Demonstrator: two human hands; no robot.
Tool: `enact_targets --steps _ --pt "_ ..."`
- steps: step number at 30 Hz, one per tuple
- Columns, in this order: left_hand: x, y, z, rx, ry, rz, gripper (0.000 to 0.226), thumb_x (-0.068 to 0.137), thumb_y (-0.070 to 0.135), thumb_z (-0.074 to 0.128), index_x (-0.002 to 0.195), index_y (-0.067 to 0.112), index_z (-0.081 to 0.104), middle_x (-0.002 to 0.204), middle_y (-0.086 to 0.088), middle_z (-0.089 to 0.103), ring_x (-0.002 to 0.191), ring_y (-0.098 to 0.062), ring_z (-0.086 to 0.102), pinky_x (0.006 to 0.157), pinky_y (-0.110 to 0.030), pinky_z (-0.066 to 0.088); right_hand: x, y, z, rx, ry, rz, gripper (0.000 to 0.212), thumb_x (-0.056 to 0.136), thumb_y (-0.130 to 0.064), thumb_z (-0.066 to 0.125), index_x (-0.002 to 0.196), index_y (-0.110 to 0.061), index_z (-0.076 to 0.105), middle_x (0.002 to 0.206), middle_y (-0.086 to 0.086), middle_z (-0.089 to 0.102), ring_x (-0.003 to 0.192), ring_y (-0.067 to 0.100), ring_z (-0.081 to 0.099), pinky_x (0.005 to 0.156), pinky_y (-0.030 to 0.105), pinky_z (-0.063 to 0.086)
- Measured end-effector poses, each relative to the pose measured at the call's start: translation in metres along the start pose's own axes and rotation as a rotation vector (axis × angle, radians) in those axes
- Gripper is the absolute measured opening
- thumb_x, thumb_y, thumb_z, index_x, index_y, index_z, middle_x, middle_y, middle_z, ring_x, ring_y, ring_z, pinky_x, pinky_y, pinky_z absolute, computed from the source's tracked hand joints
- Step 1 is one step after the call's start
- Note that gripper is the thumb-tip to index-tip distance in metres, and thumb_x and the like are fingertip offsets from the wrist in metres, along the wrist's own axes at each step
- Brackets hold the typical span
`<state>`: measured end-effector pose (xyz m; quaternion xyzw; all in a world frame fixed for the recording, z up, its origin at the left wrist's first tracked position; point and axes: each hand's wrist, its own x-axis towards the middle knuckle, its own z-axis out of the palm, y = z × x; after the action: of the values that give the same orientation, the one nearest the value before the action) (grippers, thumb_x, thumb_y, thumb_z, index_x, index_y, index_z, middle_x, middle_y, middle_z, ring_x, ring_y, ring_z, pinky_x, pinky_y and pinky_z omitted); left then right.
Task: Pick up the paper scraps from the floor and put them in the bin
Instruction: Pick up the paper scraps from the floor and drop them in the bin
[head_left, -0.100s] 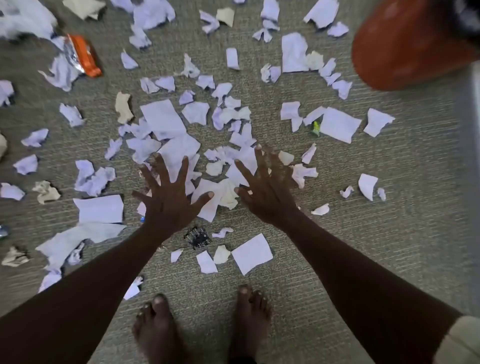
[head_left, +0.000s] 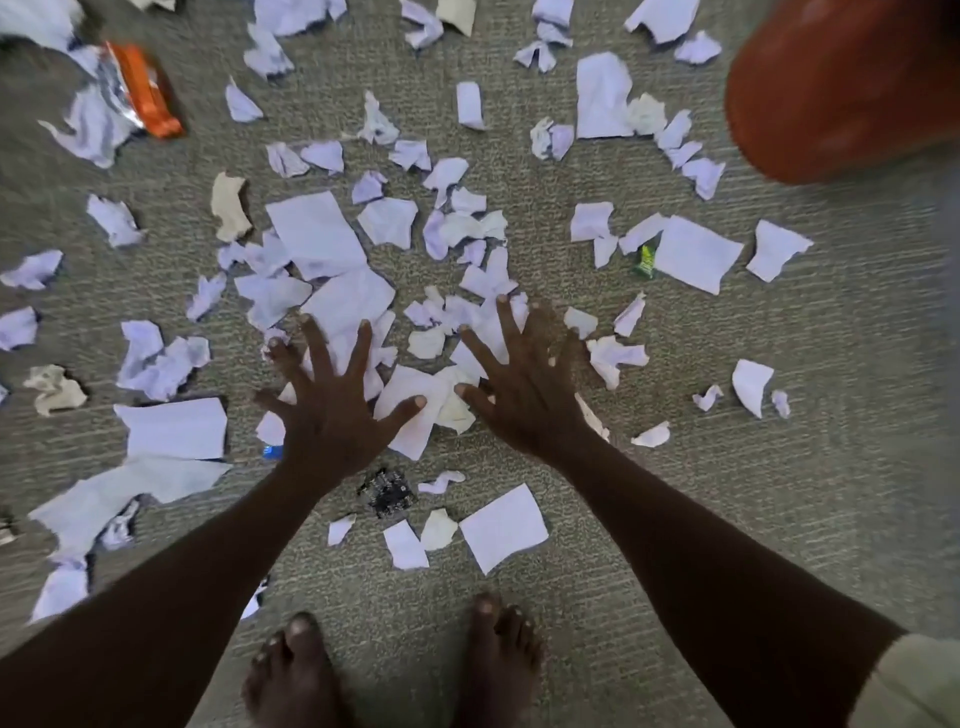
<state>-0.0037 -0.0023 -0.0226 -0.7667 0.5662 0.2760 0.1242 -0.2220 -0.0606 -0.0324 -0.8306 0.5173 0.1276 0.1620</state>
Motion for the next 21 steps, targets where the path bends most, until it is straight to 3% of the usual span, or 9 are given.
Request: enact_targets --steps 3,7,11,16,19,20,21 --pt "0.011 -0.001 0.026 -0.032 0.064 -0.023 0.114 0.068 0.097 0.027 0.158 0.032 0.002 0.163 -0.021 -0.014 0.142 -0.060 -0.004 0.090 -0.088 0.017 0.012 0.007 0.024 -0.037 0.004 -0.039 0.066 0.093 -0.069 0.032 0.152 -0.043 0.024 0.165 0.009 0.000 0.149 0.045 0.001 0.105 0.076 0.012" --pt "0.015 0.005 0.036 -0.008 0.064 -0.053 0.120 0.065 0.096 0.035 0.158 0.028 0.002 0.162 -0.021 -0.020 0.142 -0.060 -0.008 0.096 -0.088 0.008 0.015 0.011 0.036 0.008 0.104 -0.037 0.063 0.092 -0.066 0.041 0.150 -0.040 0.034 0.164 0.011 0.012 0.149 0.043 0.005 0.108 0.073 0.011" --pt "0.019 -0.001 0.044 0.017 0.052 -0.065 0.123 0.062 0.093 0.046 0.158 0.022 0.013 0.162 -0.022 -0.014 0.143 -0.059 -0.011 0.095 -0.088 0.008 0.018 0.013 0.034 0.055 0.228 -0.056 0.064 0.086 -0.062 0.056 0.142 -0.035 0.048 0.158 0.013 0.029 0.147 0.042 0.019 0.108 0.072 0.017" --pt "0.025 0.004 0.041 -0.085 0.059 -0.071 0.118 0.057 0.092 0.042 0.155 0.029 0.020 0.164 -0.021 0.001 0.145 -0.057 -0.006 0.095 -0.087 0.007 0.019 0.013 0.033 0.084 0.230 -0.070 0.064 0.081 -0.059 0.062 0.139 -0.033 0.052 0.155 0.015 0.035 0.145 0.045 0.024 0.106 0.073 0.020" --pt "0.028 0.010 0.035 -0.183 -0.010 -0.091 0.107 0.066 0.091 0.031 0.151 0.026 0.031 0.159 -0.026 0.022 0.145 -0.056 0.011 0.109 -0.075 0.002 0.018 0.014 0.037 0.060 0.217 -0.051 0.065 0.080 -0.061 0.060 0.140 -0.037 0.051 0.154 0.013 0.038 0.143 0.043 0.029 0.106 0.072 0.022" --pt "0.044 0.016 0.024 -0.281 0.102 -0.174 0.107 0.072 0.089 0.017 0.152 0.021 0.034 0.158 -0.027 0.024 0.145 -0.054 0.016 0.115 -0.064 0.001 0.018 0.014 0.038 0.040 0.215 -0.048 0.064 0.080 -0.061 0.058 0.140 -0.039 0.051 0.153 0.013 0.041 0.142 0.042 0.032 0.106 0.072 0.024" --pt "0.054 0.016 0.020 -0.573 0.097 -0.253 0.112 0.074 0.081 -0.005 0.154 0.011 0.030 0.160 -0.027 0.018 0.147 -0.050 0.015 0.118 -0.053 -0.001 0.020 0.015 0.041 0.003 0.219 -0.044 0.062 0.082 -0.063 0.054 0.139 -0.040 0.052 0.150 0.013 0.044 0.140 0.042 0.035 0.104 0.072 0.027"
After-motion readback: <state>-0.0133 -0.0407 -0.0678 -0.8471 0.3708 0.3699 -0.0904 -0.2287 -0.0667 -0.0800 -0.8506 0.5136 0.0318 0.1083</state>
